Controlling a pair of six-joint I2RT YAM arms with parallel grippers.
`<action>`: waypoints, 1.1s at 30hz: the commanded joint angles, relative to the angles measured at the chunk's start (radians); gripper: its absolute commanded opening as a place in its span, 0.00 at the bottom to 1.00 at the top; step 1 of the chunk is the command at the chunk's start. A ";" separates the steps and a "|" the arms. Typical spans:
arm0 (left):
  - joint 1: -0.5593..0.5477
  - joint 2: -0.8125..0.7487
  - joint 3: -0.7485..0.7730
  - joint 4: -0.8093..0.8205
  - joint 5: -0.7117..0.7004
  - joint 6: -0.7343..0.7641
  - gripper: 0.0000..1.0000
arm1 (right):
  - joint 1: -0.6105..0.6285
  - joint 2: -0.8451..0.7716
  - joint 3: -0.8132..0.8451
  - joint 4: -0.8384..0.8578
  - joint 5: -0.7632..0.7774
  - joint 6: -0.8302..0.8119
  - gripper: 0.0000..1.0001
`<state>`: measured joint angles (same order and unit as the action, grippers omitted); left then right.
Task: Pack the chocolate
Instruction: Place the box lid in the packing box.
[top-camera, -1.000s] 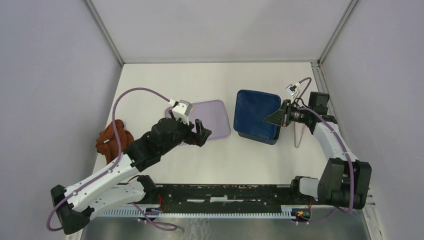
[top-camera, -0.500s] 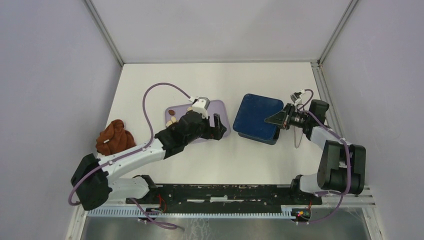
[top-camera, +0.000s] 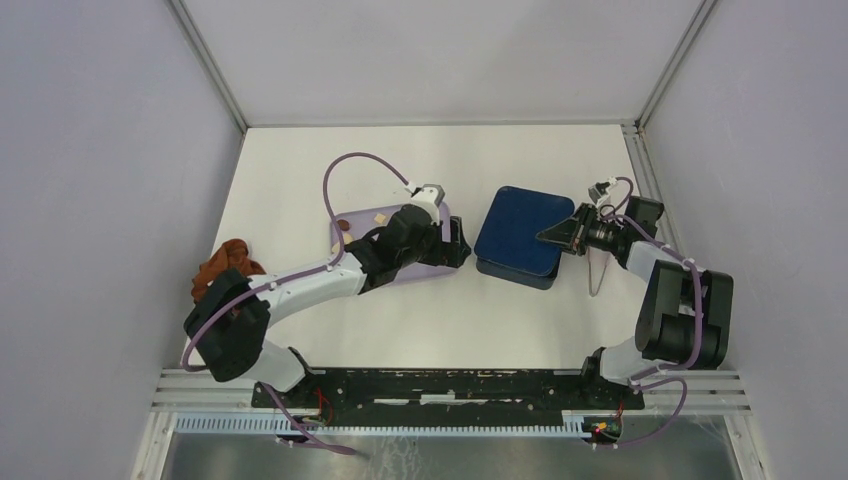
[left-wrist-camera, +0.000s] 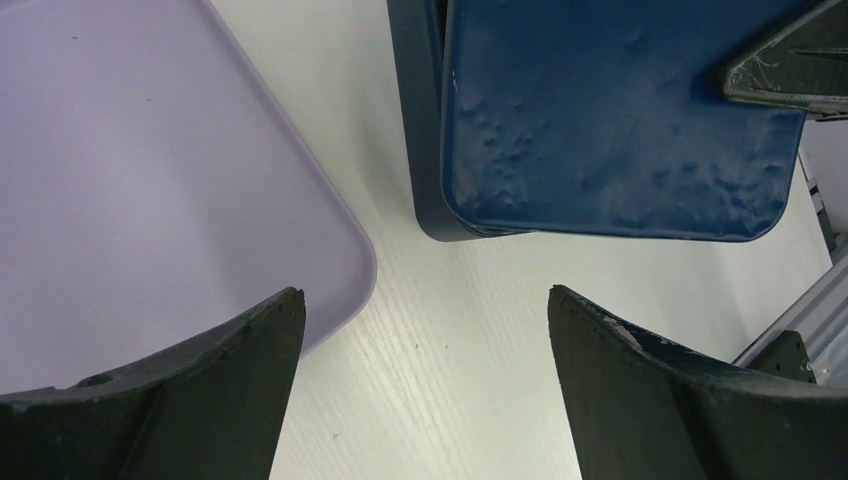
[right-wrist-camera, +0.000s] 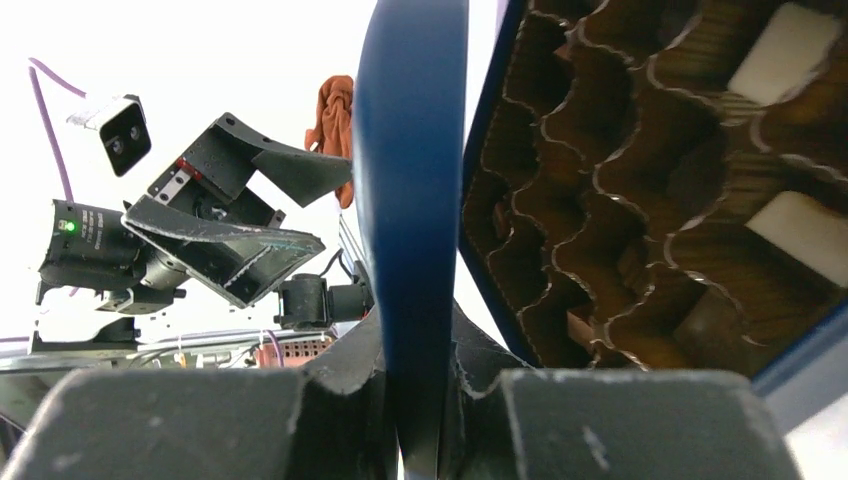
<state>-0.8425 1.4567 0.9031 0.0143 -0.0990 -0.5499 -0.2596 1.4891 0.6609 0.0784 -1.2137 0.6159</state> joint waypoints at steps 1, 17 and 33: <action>0.005 0.040 0.053 0.080 0.050 -0.010 0.95 | -0.026 0.044 0.070 -0.090 -0.018 -0.094 0.04; 0.027 0.264 0.221 0.063 0.155 0.004 0.86 | -0.049 0.076 0.093 -0.121 -0.036 -0.106 0.06; 0.035 0.511 0.448 -0.052 0.248 0.038 0.81 | -0.082 0.157 0.155 -0.256 -0.026 -0.266 0.23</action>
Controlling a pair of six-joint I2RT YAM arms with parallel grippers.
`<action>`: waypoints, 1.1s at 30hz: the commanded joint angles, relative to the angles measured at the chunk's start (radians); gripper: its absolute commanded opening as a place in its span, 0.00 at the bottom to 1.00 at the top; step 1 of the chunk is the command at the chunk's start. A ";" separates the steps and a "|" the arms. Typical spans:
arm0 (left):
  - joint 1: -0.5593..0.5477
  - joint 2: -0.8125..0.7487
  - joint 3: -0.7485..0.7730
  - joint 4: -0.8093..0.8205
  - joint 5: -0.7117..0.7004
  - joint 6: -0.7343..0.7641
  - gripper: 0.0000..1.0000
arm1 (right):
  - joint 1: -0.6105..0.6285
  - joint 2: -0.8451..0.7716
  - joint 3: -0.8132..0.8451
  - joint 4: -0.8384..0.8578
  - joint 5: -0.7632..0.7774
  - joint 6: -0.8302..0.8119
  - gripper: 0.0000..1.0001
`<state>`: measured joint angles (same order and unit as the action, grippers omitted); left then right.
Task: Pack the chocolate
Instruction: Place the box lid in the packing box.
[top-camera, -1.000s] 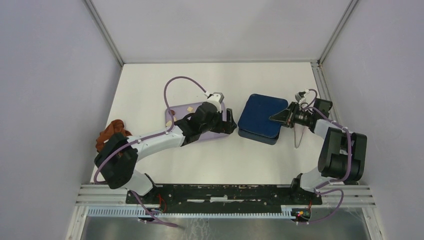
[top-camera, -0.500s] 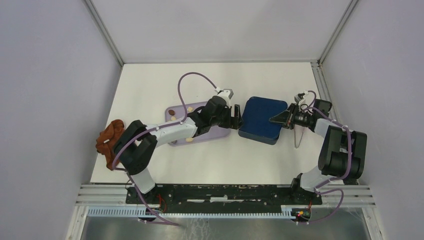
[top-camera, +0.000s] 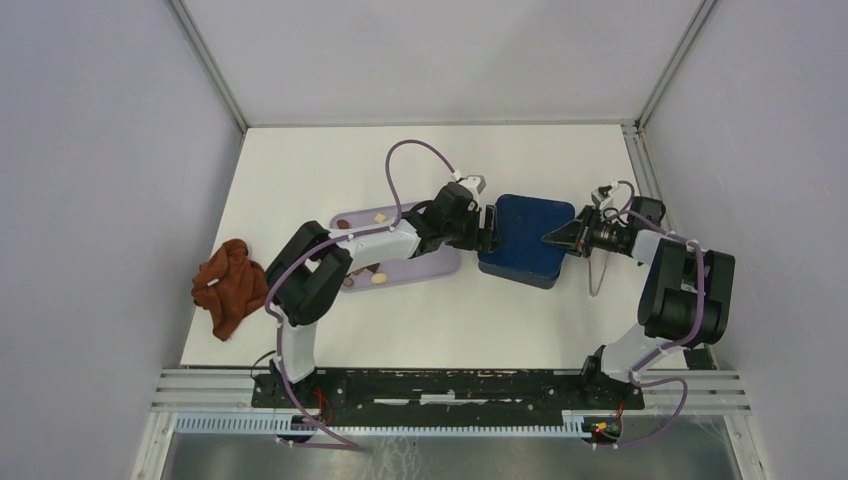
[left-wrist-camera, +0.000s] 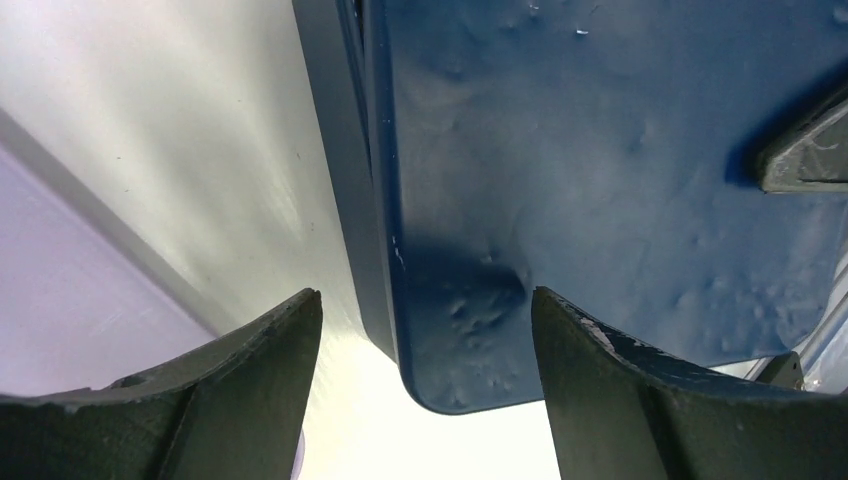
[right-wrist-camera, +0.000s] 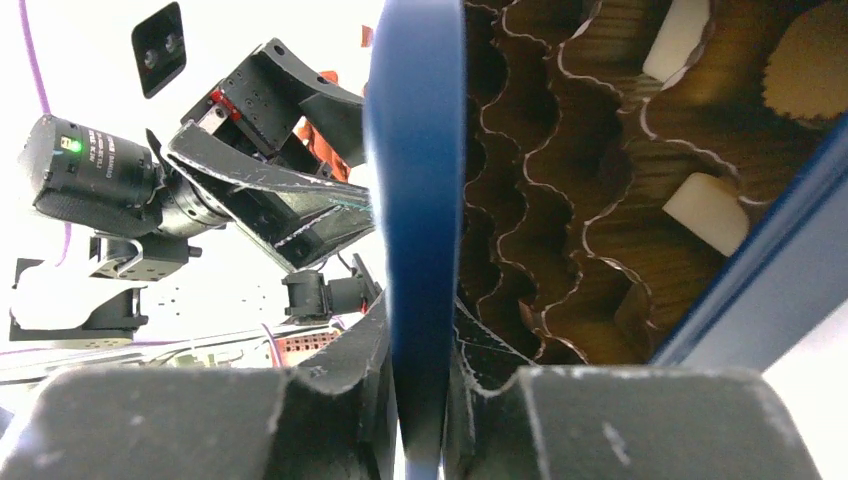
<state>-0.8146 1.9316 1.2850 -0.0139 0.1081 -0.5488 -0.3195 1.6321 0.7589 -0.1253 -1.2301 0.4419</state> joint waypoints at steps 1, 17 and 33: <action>0.008 0.044 0.071 -0.022 0.049 0.038 0.81 | -0.025 0.020 0.068 -0.079 -0.009 -0.121 0.27; 0.018 0.138 0.175 -0.079 0.079 0.044 0.79 | -0.102 0.125 0.323 -0.610 0.085 -0.678 0.51; 0.030 0.188 0.255 -0.139 0.114 0.069 0.78 | -0.159 -0.110 0.264 -0.515 0.348 -1.097 0.57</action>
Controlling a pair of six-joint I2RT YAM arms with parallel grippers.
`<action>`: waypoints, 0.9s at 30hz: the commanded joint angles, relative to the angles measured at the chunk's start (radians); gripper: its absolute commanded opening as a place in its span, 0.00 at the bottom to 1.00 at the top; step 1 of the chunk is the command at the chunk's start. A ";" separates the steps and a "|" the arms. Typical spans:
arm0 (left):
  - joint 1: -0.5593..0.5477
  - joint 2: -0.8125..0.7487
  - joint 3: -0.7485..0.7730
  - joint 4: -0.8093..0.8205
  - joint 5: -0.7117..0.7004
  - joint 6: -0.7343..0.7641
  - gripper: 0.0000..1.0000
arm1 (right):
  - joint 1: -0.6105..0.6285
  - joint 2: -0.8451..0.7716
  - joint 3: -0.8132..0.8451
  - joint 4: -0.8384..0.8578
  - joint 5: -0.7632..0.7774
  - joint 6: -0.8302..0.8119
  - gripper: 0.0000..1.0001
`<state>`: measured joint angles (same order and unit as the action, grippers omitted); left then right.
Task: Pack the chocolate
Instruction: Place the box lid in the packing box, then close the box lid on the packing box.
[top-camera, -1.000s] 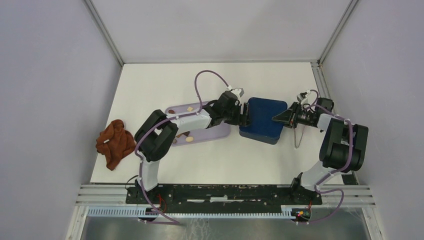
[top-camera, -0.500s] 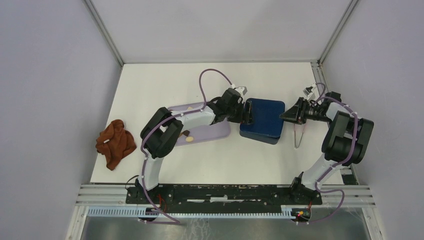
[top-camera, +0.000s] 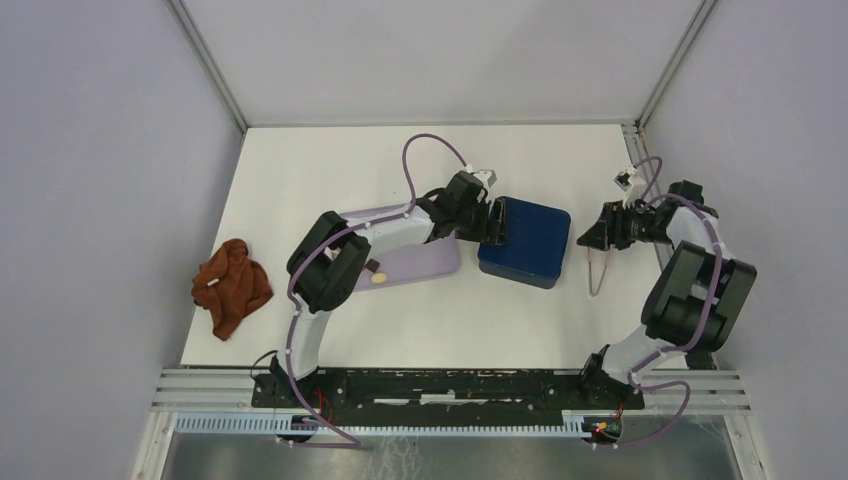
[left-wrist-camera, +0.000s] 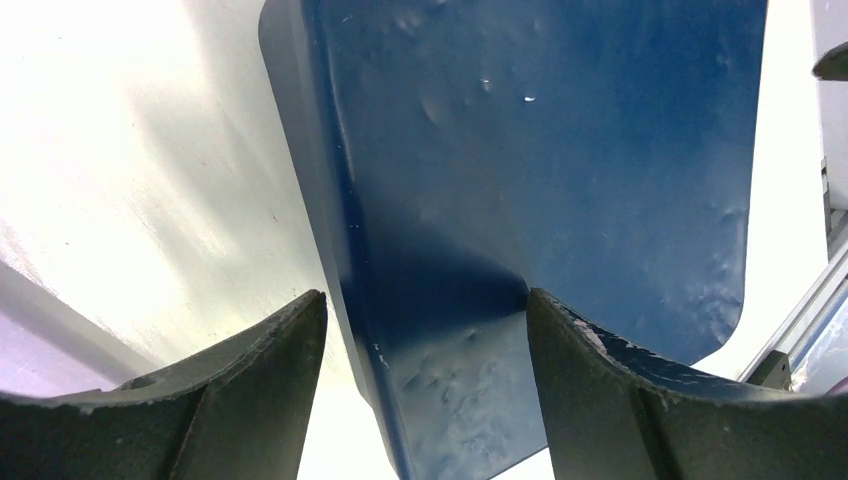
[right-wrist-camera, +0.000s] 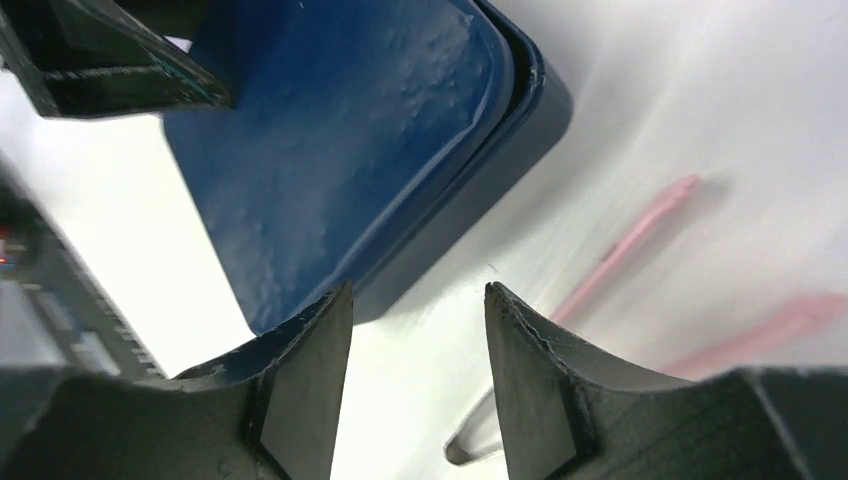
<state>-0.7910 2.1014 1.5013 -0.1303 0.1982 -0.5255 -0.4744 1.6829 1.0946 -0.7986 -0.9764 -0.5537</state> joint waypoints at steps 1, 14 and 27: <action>0.006 0.019 0.040 -0.024 0.027 0.045 0.78 | -0.004 -0.202 -0.098 0.201 0.103 -0.115 0.56; 0.014 0.025 0.060 -0.021 0.062 0.044 0.78 | 0.015 -0.282 -0.026 0.140 0.061 -0.507 0.49; 0.022 0.021 0.051 -0.011 0.088 0.034 0.78 | 0.205 -0.113 -0.070 0.416 0.588 -0.076 0.19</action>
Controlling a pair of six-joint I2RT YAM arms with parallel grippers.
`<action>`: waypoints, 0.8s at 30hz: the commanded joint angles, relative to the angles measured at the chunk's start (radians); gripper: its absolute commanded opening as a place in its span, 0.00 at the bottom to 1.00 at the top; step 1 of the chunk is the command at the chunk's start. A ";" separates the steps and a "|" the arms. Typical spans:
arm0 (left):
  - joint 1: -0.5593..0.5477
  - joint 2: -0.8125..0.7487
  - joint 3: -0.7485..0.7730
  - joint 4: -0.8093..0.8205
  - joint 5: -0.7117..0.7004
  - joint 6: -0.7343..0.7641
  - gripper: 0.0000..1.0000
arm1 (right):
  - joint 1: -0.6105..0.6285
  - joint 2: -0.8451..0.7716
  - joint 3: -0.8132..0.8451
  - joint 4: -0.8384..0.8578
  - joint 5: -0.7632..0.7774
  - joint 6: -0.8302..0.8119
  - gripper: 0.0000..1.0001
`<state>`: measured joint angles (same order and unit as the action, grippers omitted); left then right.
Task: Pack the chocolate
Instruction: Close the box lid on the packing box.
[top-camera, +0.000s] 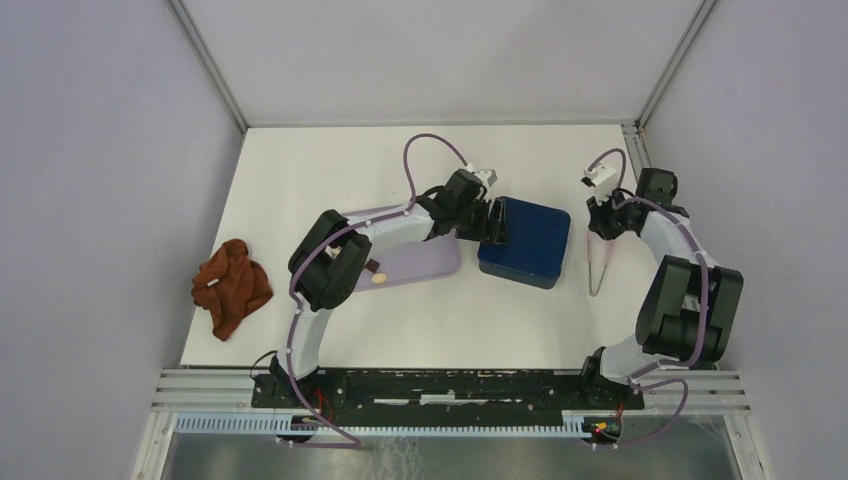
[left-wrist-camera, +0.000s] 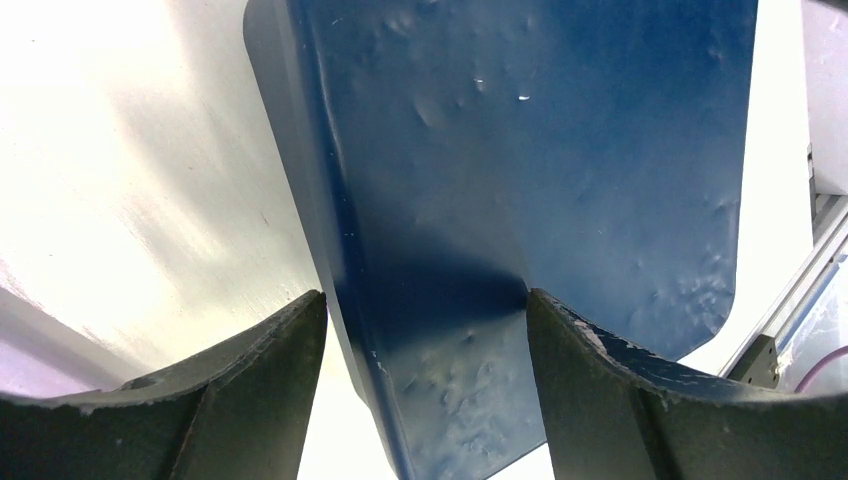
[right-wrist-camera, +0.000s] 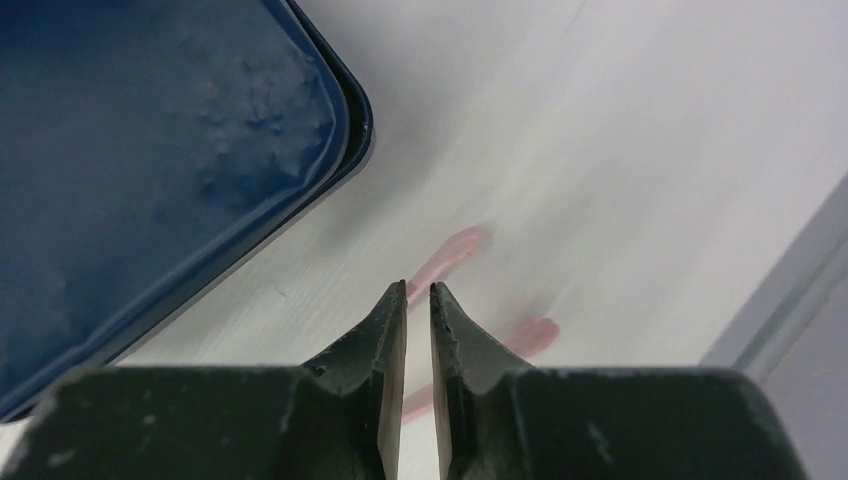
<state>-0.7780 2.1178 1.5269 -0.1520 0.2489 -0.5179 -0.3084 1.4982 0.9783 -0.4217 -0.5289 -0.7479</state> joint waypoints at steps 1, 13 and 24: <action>0.008 0.003 0.023 0.011 0.037 0.026 0.78 | 0.050 0.096 0.062 0.031 0.128 0.127 0.19; 0.008 -0.049 -0.035 0.019 0.040 -0.032 0.78 | 0.130 0.339 0.228 -0.200 -0.195 0.104 0.22; 0.007 -0.144 -0.184 0.073 -0.084 -0.166 0.78 | 0.172 0.279 0.213 -0.164 -0.046 0.114 0.27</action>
<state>-0.7670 2.0205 1.3735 -0.1230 0.2268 -0.6071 -0.1360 1.8595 1.1931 -0.6338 -0.6693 -0.6724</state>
